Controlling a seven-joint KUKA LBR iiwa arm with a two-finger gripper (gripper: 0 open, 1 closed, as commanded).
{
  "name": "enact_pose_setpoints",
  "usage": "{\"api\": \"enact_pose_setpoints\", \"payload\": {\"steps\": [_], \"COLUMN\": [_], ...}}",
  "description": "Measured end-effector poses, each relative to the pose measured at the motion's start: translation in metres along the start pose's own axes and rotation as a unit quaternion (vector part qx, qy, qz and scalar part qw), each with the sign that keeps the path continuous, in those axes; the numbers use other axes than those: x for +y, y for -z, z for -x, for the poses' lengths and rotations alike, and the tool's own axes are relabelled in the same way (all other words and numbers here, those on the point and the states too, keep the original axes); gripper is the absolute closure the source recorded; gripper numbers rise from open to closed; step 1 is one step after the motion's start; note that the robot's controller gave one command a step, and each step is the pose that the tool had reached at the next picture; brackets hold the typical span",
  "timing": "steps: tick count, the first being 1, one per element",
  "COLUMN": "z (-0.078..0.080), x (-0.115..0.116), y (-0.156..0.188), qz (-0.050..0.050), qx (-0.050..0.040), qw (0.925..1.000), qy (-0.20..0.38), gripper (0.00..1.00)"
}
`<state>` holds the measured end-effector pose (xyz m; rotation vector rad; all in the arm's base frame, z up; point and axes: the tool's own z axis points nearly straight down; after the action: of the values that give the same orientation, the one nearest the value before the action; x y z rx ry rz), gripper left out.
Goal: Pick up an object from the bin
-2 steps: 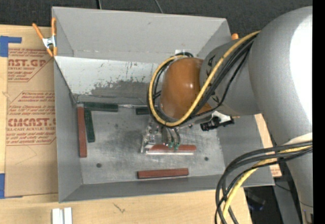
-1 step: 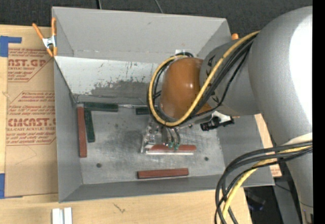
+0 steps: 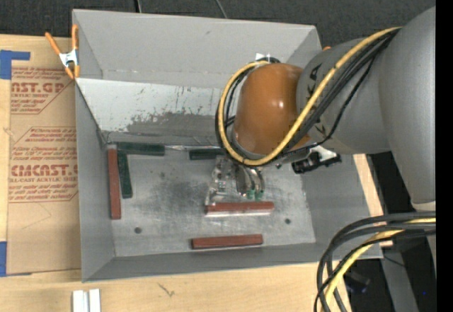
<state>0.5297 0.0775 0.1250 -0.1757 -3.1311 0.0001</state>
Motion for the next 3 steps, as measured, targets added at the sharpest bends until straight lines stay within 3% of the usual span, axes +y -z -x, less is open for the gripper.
{"api": "enact_pose_setpoints", "payload": {"steps": [1,2,3], "z": [0.013,0.013,0.002], "x": [-0.045,-0.045,-0.058], "y": [0.026,0.026,-0.050], "qz": [0.000,0.001,0.000], "qx": [-0.0034,-0.0034,-0.0017], "qw": [1.0000,1.0000,0.9984], "qy": [-0.009,-0.009,0.057], "gripper": [0.00,0.00,1.00]}}
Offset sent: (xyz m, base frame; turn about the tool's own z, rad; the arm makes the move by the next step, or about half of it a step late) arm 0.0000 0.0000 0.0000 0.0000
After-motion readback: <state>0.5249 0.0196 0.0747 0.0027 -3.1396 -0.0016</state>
